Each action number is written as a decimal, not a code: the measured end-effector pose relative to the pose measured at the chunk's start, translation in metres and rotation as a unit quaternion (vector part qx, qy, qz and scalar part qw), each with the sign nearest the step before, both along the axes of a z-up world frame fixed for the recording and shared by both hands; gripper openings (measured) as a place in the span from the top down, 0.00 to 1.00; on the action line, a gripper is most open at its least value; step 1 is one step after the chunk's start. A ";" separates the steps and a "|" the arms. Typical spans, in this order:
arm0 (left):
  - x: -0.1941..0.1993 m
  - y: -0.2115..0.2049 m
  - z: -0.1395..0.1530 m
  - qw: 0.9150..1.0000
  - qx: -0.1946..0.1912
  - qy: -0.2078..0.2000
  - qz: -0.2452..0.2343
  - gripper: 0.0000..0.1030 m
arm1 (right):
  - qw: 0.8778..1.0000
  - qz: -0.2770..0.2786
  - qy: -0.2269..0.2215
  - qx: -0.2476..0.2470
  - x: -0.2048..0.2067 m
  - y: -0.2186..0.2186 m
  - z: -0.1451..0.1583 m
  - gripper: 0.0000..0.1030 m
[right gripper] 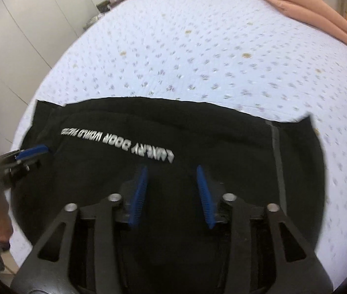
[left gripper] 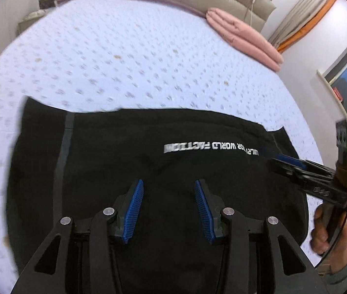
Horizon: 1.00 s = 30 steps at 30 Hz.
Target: Fold large clothes
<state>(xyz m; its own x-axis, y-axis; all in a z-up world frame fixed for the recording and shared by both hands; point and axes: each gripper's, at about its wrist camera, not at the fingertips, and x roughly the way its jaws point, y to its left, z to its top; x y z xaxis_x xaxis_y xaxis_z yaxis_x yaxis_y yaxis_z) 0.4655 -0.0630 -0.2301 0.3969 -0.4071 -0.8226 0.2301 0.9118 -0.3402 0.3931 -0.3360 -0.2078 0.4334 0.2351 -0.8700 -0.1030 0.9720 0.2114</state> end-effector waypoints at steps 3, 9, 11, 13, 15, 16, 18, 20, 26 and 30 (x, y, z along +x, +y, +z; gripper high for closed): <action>-0.017 0.030 0.012 1.000 0.011 -0.012 0.016 0.44 | 1.000 -0.016 0.001 -0.002 -0.025 -0.025 0.009 0.47; -0.034 0.081 0.009 0.999 -0.005 0.005 0.044 0.42 | 1.000 -0.013 0.025 -0.011 -0.056 -0.046 0.003 0.47; -0.034 0.080 -0.006 0.998 0.021 0.016 0.048 0.42 | 0.998 0.000 0.055 -0.044 -0.054 -0.035 -0.015 0.47; -0.034 0.074 -0.034 0.996 0.057 0.041 0.052 0.42 | 0.995 0.007 0.067 -0.076 -0.051 -0.025 -0.030 0.46; -0.037 0.072 -0.036 0.996 0.061 0.031 0.057 0.42 | 0.994 0.014 0.060 -0.090 -0.048 -0.019 -0.031 0.46; -0.036 0.072 -0.034 0.996 0.063 0.030 0.056 0.42 | 0.994 0.012 0.060 -0.087 -0.046 -0.020 -0.028 0.46; -0.034 0.078 -0.027 0.996 0.053 0.034 0.060 0.42 | 0.996 0.006 0.064 -0.068 -0.044 -0.027 -0.022 0.46; -0.035 0.085 -0.019 0.997 0.051 0.026 0.060 0.42 | 0.997 -0.007 0.057 -0.055 -0.045 -0.040 -0.010 0.43; -0.027 0.128 -0.001 0.997 0.025 0.025 0.073 0.27 | 0.997 -0.056 0.054 -0.031 -0.047 -0.100 0.001 0.23; -0.016 0.146 -0.009 0.996 0.056 0.035 0.059 0.26 | 0.994 -0.082 0.068 -0.005 -0.047 -0.134 -0.017 0.23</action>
